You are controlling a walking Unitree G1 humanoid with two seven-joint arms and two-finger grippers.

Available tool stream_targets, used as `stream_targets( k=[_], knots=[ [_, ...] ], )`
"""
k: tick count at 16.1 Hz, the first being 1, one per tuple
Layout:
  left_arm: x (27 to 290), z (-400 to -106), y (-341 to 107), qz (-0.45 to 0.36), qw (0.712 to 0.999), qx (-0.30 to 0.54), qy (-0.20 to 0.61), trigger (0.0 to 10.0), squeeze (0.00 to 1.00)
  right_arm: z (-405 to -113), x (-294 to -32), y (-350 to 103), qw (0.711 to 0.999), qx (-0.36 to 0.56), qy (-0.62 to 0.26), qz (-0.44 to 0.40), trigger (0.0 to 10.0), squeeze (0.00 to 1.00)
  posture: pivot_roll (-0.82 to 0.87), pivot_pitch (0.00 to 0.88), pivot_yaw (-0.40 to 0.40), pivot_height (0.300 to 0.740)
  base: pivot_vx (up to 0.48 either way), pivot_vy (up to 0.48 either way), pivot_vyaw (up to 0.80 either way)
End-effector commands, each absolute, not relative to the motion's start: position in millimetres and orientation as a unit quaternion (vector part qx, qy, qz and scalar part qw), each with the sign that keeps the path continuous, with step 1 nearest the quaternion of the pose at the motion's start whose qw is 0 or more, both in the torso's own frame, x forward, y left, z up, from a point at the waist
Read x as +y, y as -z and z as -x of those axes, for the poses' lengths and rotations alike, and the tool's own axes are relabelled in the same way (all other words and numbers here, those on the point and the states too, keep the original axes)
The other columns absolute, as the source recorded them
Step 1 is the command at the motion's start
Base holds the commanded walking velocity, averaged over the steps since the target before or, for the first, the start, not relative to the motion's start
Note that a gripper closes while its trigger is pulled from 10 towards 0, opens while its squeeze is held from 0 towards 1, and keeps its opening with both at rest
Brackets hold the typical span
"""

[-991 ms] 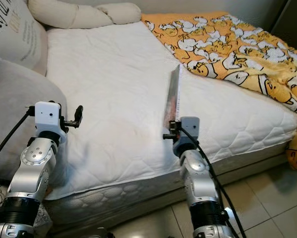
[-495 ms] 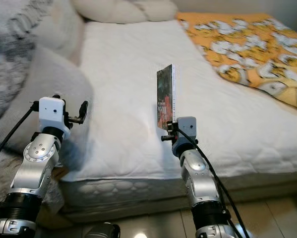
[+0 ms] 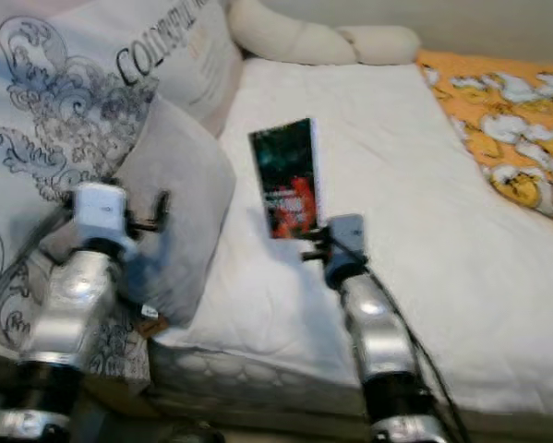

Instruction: Clean up the room

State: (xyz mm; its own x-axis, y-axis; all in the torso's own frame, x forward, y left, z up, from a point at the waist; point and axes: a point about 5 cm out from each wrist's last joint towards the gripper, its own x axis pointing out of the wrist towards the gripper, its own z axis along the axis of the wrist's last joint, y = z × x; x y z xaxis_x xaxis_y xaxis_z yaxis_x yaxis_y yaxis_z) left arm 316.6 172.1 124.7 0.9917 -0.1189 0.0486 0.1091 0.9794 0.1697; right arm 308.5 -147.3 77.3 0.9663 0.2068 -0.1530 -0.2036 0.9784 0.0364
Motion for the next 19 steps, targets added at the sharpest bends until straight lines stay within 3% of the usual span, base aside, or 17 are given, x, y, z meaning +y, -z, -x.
stream_targets(
  k=[1,5,9,10,15,19],
  knots=[
    [178.6,-316.5,-126.2,-0.090,0.994,-0.030,0.052,10.0,0.00,-312.8,-145.0,-86.2,0.992,0.064,-0.105,-0.024,10.0,0.00,0.09,0.000,-0.020,0.740,0.285,0.000,0.00],
    [166.2,-312.2,-123.2,-0.089,0.989,-0.022,0.117,10.0,0.00,-316.1,-143.7,-89.9,0.987,0.075,-0.141,-0.033,10.0,0.00,0.09,0.000,-0.027,0.740,0.000,0.000,0.00],
    [149.7,-303.5,-115.7,-0.118,0.962,0.017,0.248,10.0,0.00,-331.0,-140.8,-94.2,0.974,0.116,-0.162,-0.104,10.0,0.00,0.10,0.000,-0.026,0.740,0.000,0.000,0.00],
    [147.1,-300.2,-111.4,-0.138,0.945,0.045,0.294,10.0,0.00,-337.8,-137.4,-93.7,0.963,0.144,-0.183,-0.138,10.0,0.00,0.10,0.000,-0.023,0.740,0.000,0.000,0.00],
    [149.5,-296.5,-113.4,-0.156,0.919,0.079,0.355,10.0,0.00,-348.9,-125.7,-89.3,0.924,0.234,-0.235,-0.191,10.0,0.00,0.10,0.000,-0.017,0.740,0.000,0.000,0.00],
    [155.2,-294.1,-118.3,-0.153,0.911,0.092,0.373,10.0,0.00,-346.6,-127.4,-73.0,0.868,0.310,-0.212,-0.325,10.0,0.00,0.12,0.000,-0.022,0.740,0.000,0.000,0.00]
  ],
)
